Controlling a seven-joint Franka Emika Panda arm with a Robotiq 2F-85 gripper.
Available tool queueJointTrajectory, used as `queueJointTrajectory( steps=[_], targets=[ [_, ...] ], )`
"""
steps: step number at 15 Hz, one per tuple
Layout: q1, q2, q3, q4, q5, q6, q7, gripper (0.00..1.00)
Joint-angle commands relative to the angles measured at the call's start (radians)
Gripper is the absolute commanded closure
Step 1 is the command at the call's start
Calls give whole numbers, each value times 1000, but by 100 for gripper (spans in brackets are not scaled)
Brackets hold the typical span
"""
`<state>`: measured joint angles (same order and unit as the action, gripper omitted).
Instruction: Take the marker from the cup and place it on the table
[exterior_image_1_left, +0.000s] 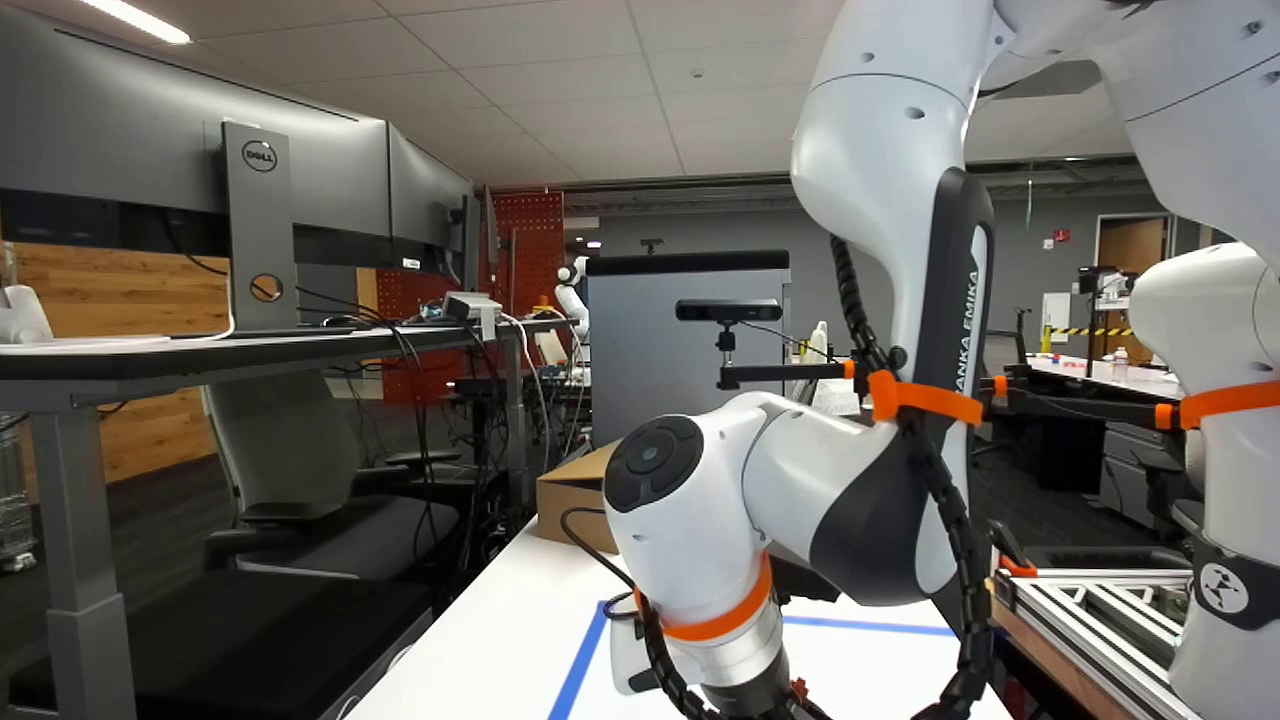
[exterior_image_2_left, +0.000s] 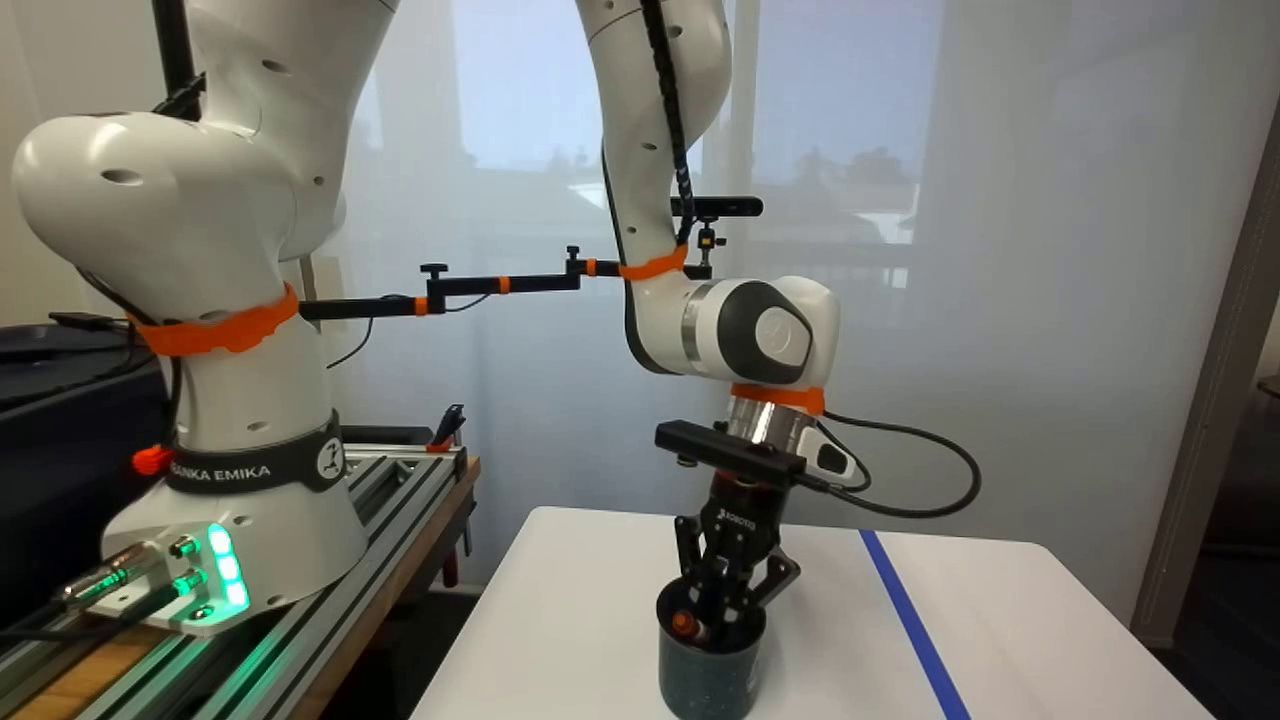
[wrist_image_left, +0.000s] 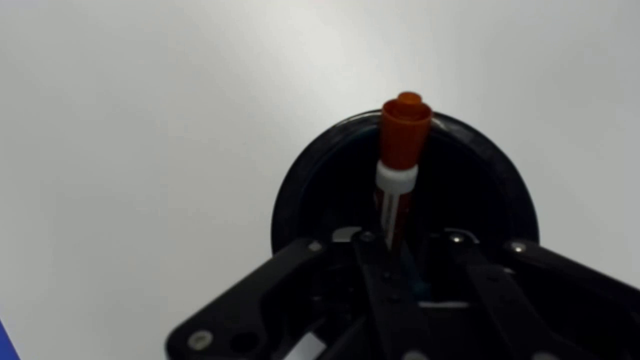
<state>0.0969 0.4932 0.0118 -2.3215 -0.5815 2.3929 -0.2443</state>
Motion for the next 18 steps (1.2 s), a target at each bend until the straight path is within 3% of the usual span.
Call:
queueJointTrajectory(
  steps=[1, 12, 18],
  targets=[
    [7, -28, 4, -10, -12, -9, -1, 95],
    [7, -323, 64, -108, 56, -151, -10, 95],
    [-39, -346, 28, -16, 32, -121, -60, 95]
  ],
)
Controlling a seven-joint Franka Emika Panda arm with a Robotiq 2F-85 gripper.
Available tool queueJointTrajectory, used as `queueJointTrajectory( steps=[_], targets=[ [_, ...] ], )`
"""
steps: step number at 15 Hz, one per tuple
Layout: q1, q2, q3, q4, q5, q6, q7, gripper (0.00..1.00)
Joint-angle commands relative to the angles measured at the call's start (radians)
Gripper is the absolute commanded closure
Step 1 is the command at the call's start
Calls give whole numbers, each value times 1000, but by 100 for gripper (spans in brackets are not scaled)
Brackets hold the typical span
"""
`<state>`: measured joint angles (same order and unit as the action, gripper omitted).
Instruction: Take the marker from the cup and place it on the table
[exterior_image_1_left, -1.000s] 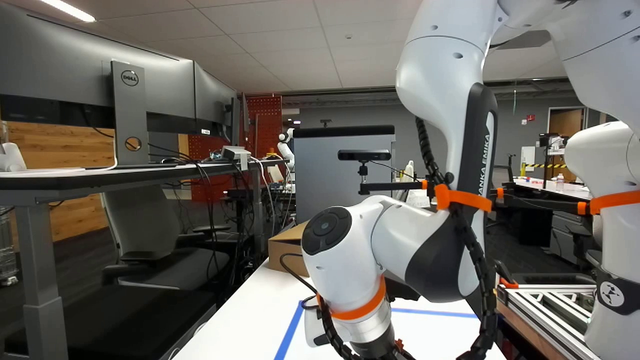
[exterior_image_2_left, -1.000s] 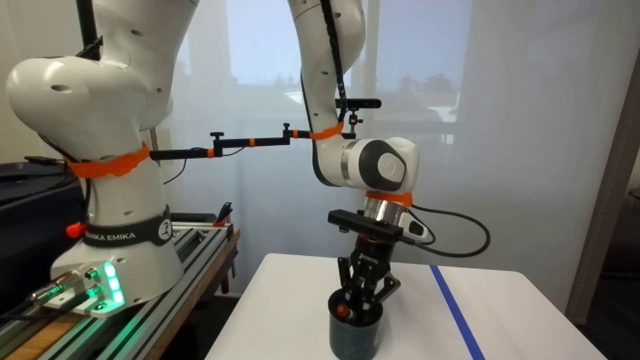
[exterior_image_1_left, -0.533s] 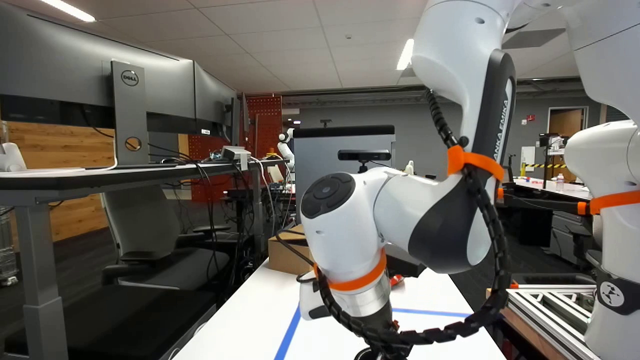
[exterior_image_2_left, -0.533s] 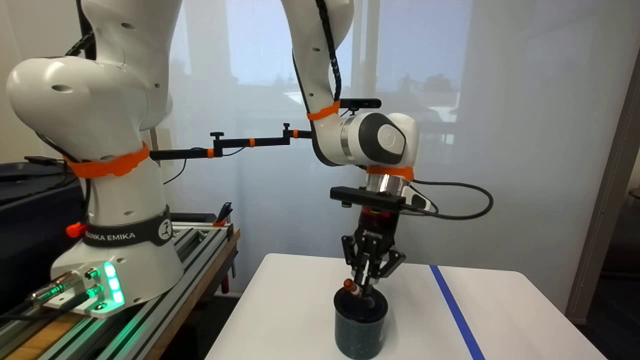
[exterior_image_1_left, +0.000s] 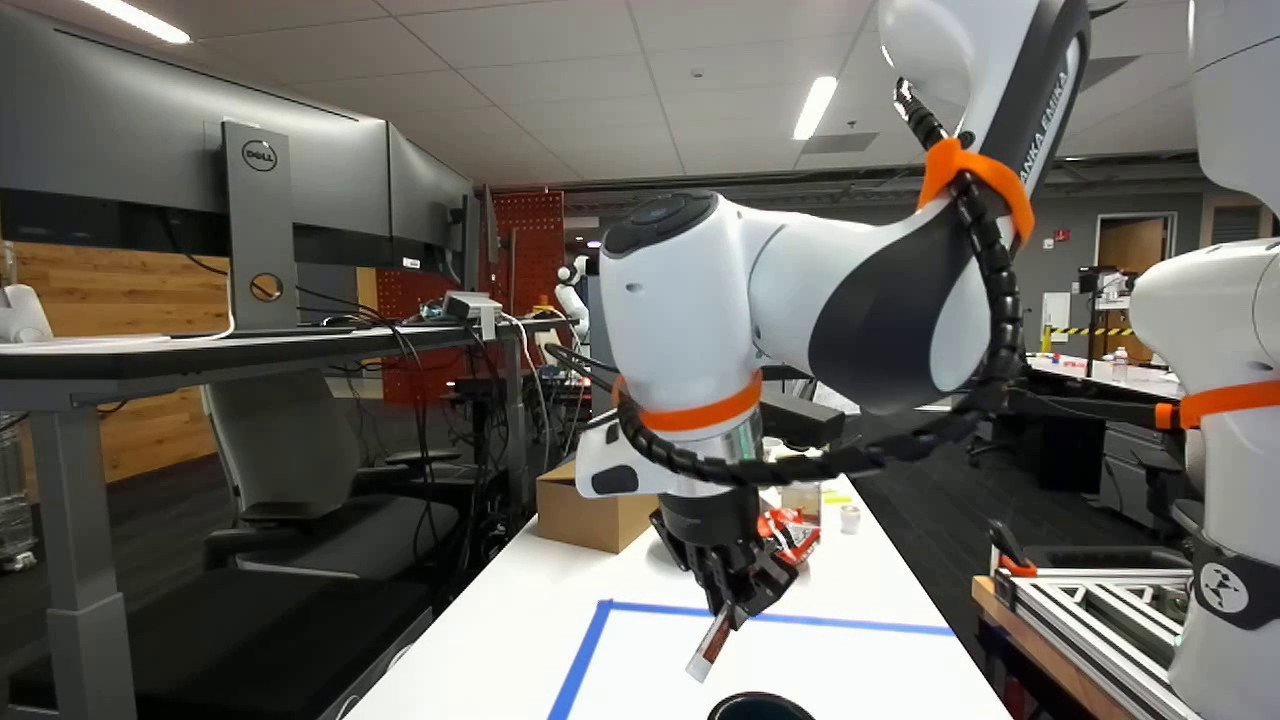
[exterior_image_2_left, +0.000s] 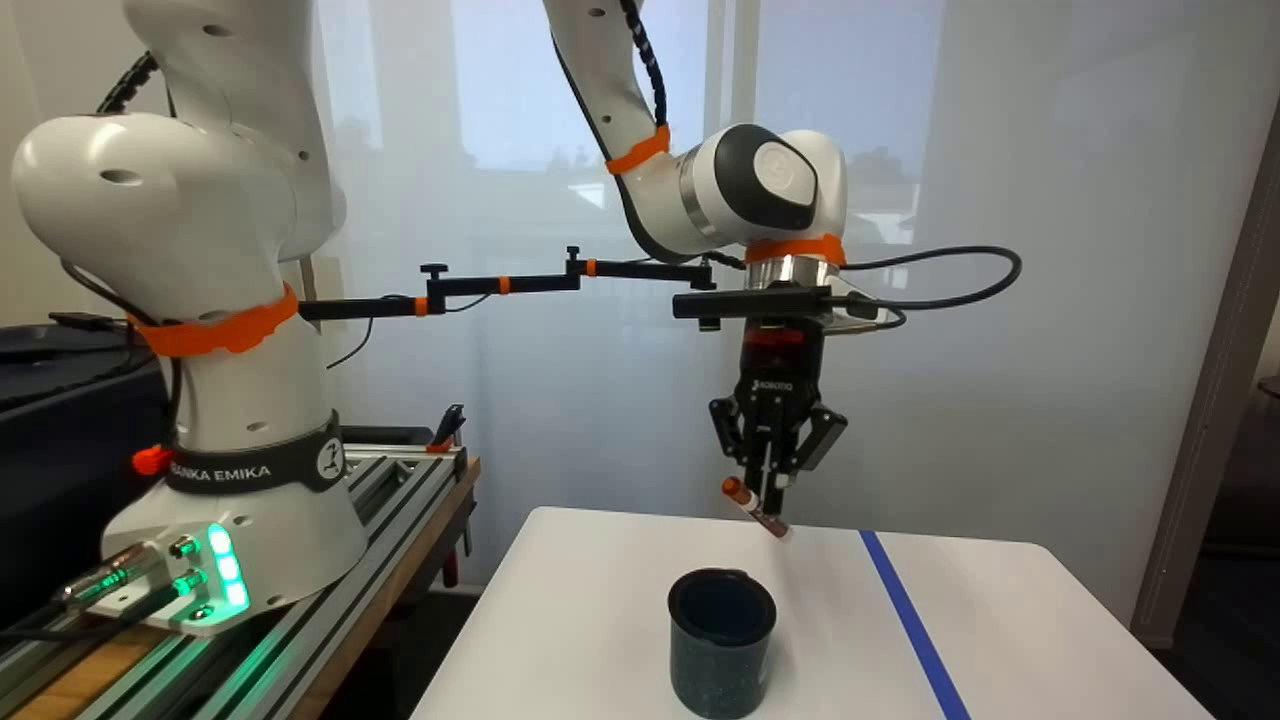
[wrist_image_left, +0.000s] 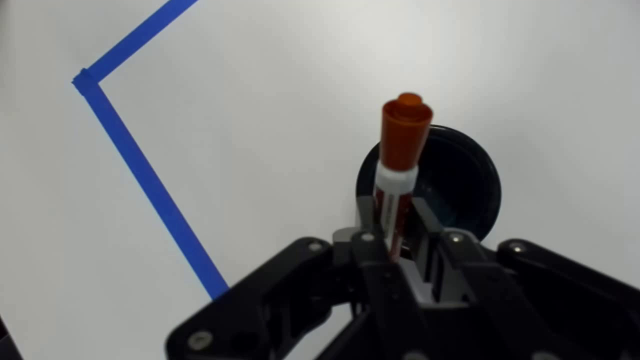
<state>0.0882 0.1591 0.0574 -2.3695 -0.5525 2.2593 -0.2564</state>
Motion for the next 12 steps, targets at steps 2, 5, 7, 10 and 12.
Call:
queueJointTrajectory(
  steps=[2, 5, 7, 10, 12],
  targets=[
    [-56, 17, -40, 76, 0, 38, -78, 95],
    [-98, 72, -69, 128, 17, 87, -131, 95],
    [-123, 112, -81, 141, 31, 132, -153, 95],
    [-148, 178, -91, 142, 36, 204, -157, 95],
    [-161, 224, -93, 139, 43, 252, -161, 95]
  ],
)
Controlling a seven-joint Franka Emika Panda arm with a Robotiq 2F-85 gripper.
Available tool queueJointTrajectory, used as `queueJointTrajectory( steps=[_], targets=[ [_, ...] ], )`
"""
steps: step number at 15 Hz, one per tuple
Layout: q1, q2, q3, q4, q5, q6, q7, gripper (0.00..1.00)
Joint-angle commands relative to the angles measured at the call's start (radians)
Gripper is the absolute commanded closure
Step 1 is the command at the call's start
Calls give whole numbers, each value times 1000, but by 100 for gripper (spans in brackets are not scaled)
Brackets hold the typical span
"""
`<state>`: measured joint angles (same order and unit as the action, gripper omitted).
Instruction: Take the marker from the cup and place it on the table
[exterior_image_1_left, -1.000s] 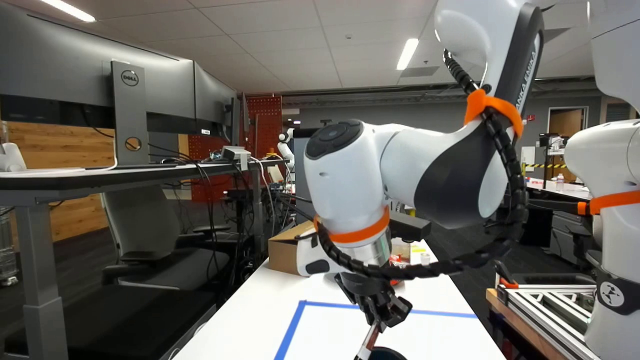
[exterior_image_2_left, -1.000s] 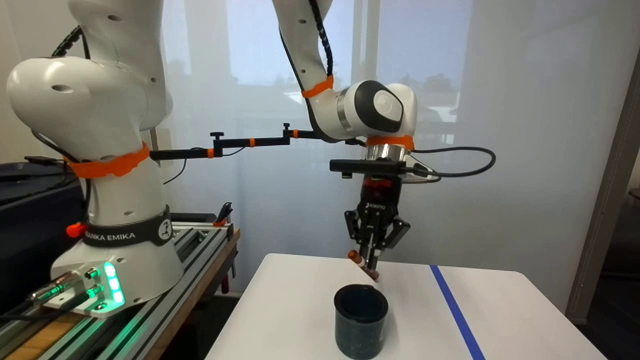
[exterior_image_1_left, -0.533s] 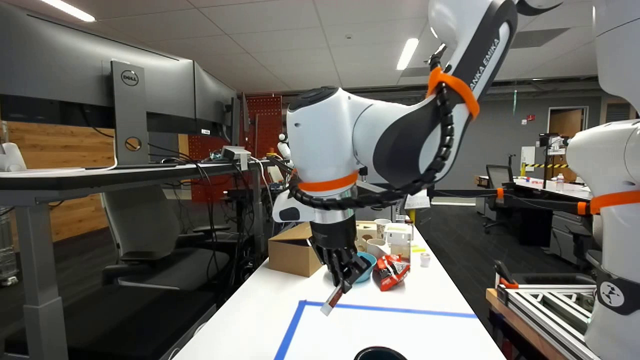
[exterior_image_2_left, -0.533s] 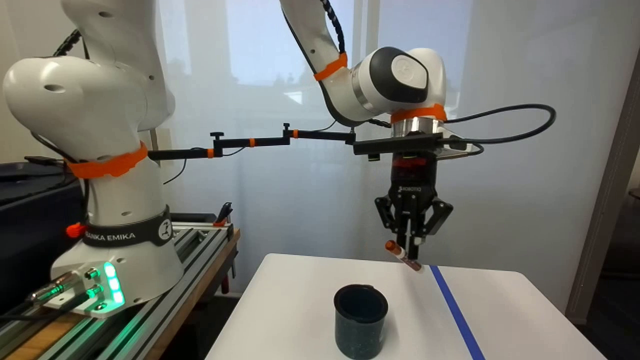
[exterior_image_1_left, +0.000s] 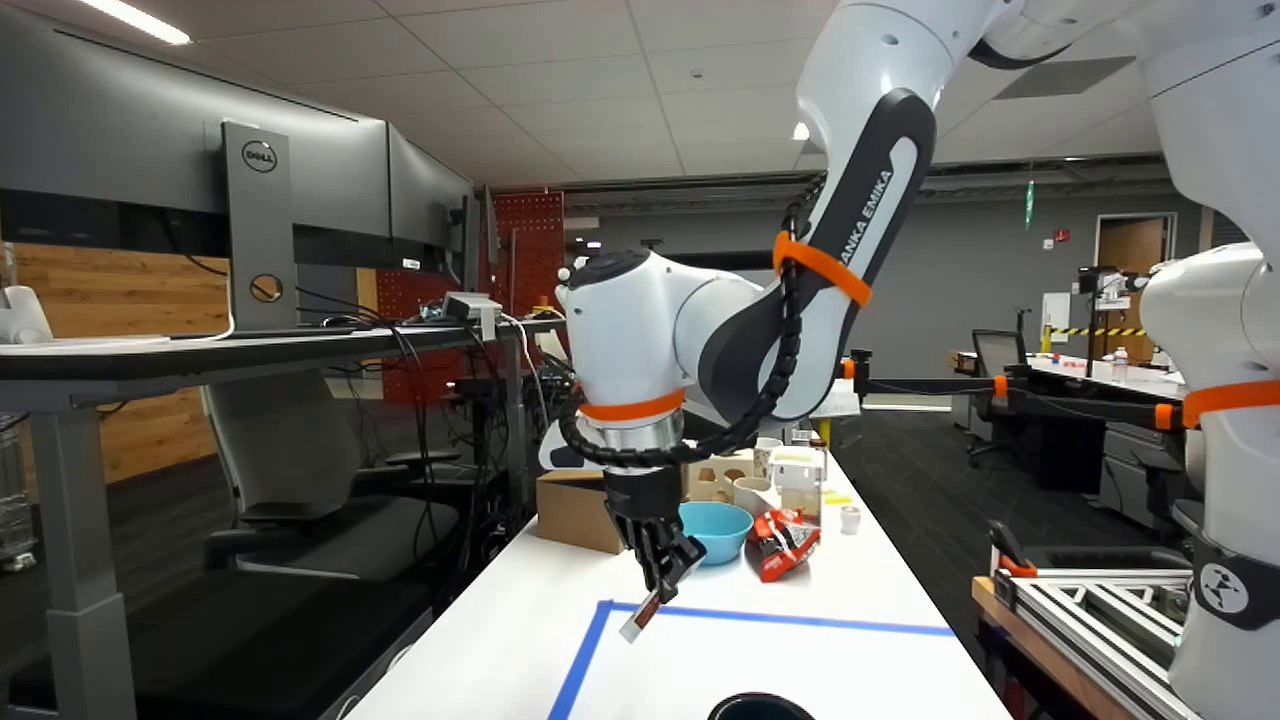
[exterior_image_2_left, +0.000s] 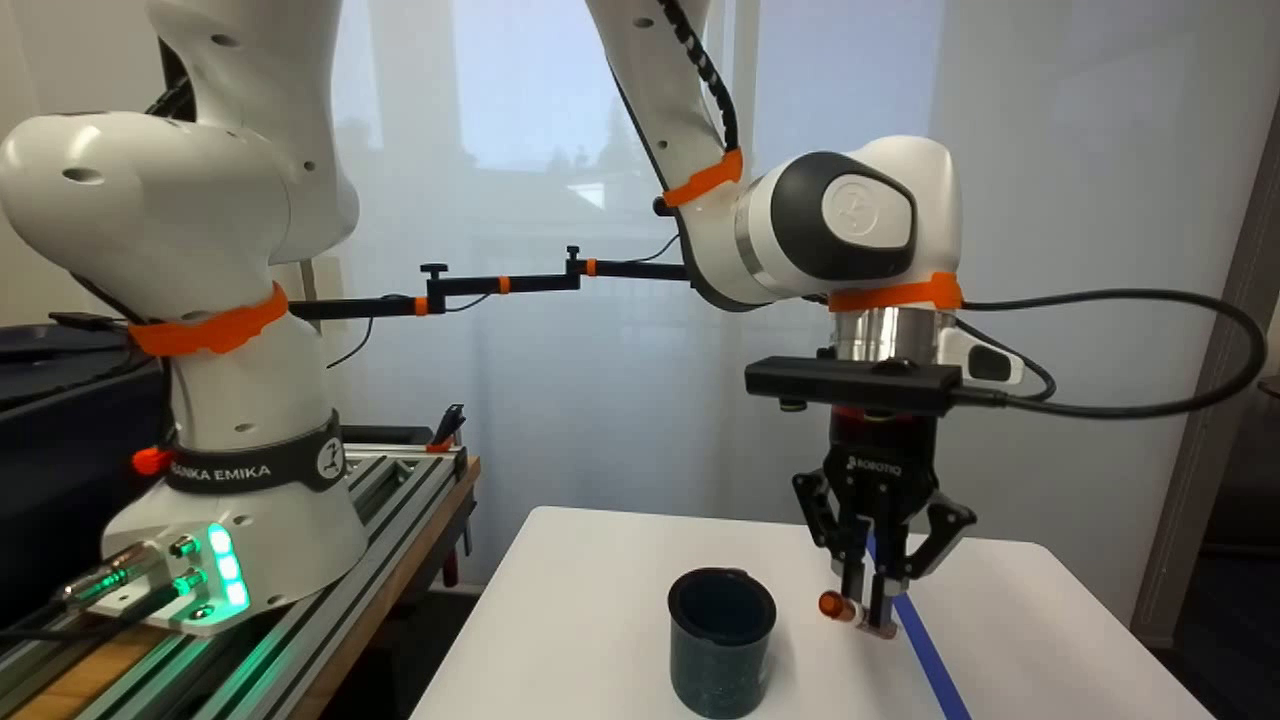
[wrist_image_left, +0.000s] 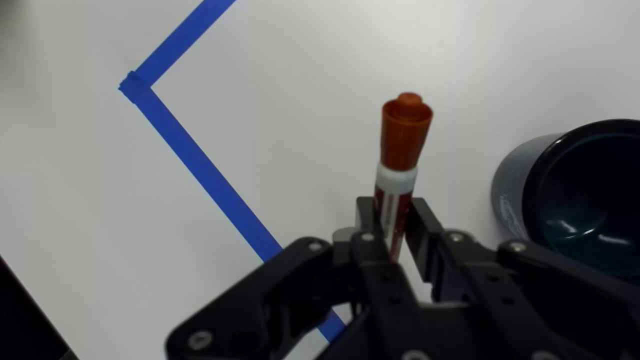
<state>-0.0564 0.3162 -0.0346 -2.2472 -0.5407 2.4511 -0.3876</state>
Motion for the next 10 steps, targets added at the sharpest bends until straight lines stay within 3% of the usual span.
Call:
queueJointTrajectory(
  steps=[1, 9, 10],
  targets=[
    [-19, 91, -3, 19, 31, 79, -31, 95],
    [-39, 280, -38, 38, 17, 215, -28, 95],
    [-40, 291, -42, 41, 18, 220, -27, 81]
  ],
)
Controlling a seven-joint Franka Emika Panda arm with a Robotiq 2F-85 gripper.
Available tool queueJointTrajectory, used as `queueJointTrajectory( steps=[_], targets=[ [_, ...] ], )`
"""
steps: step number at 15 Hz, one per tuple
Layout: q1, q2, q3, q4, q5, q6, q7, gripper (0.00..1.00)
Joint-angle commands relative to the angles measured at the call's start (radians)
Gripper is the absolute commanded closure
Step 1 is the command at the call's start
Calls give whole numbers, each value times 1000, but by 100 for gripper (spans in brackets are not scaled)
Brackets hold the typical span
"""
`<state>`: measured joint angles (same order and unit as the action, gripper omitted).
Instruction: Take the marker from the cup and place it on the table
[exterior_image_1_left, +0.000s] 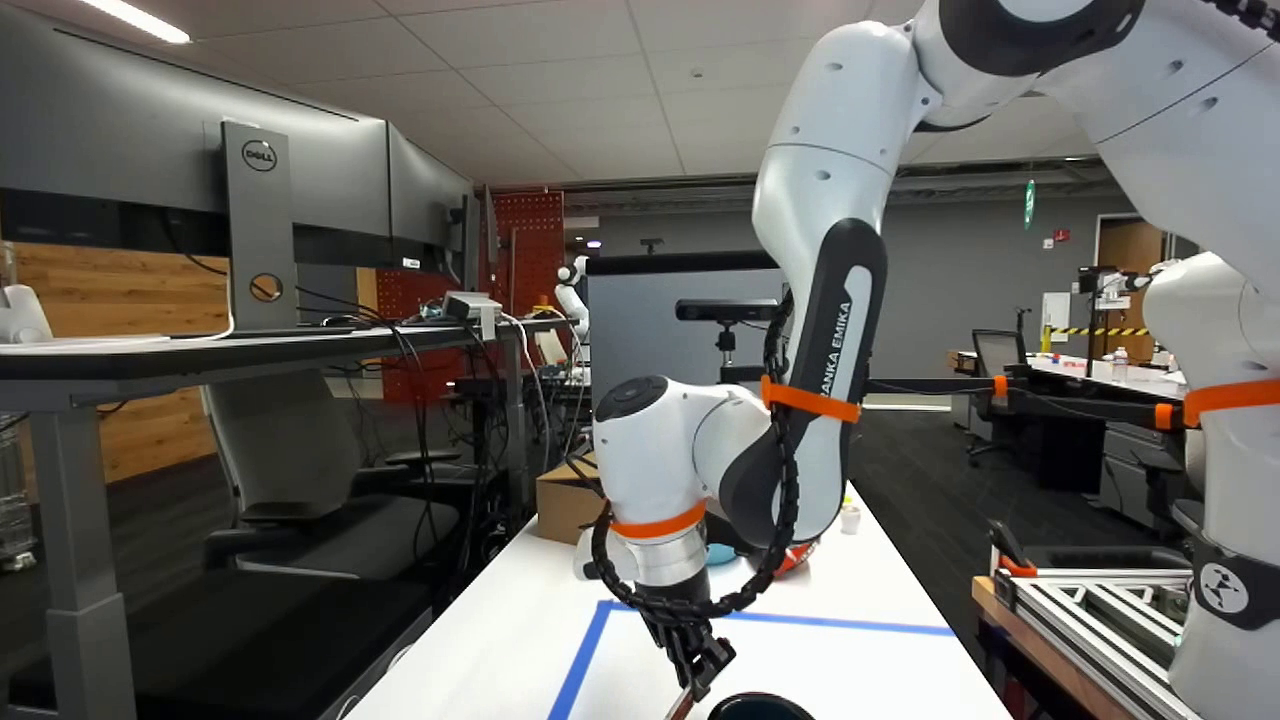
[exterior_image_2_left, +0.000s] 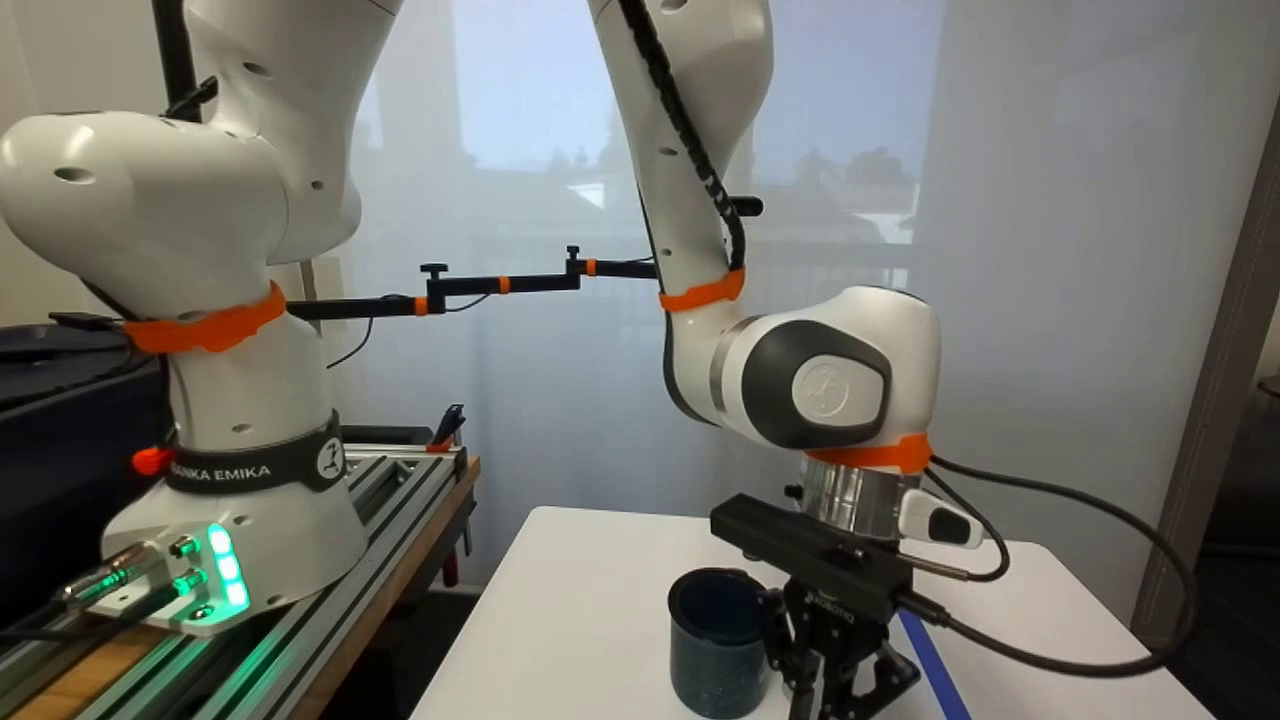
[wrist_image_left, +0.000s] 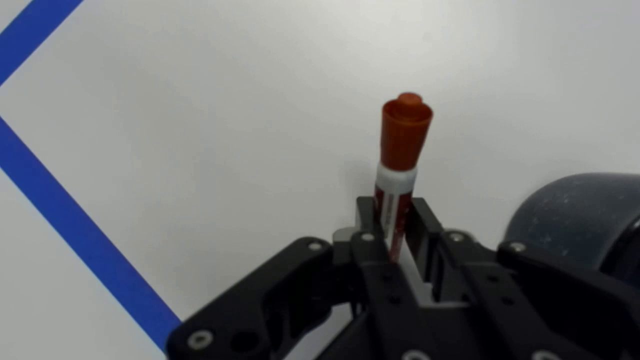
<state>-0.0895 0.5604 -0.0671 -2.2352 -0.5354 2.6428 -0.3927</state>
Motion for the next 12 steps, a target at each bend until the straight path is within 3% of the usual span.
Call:
queueJointTrajectory(
  steps=[1, 3, 9, 12],
  targets=[
    [-6, 53, -13, 31, 12, 27, -20, 55],
    [4, 47, -24, 30, 8, 12, -7, 48],
    [53, -98, -50, -50, -9, -34, 61, 1],
    [94, -238, -56, -139, -24, -80, 124, 0]
  ],
)
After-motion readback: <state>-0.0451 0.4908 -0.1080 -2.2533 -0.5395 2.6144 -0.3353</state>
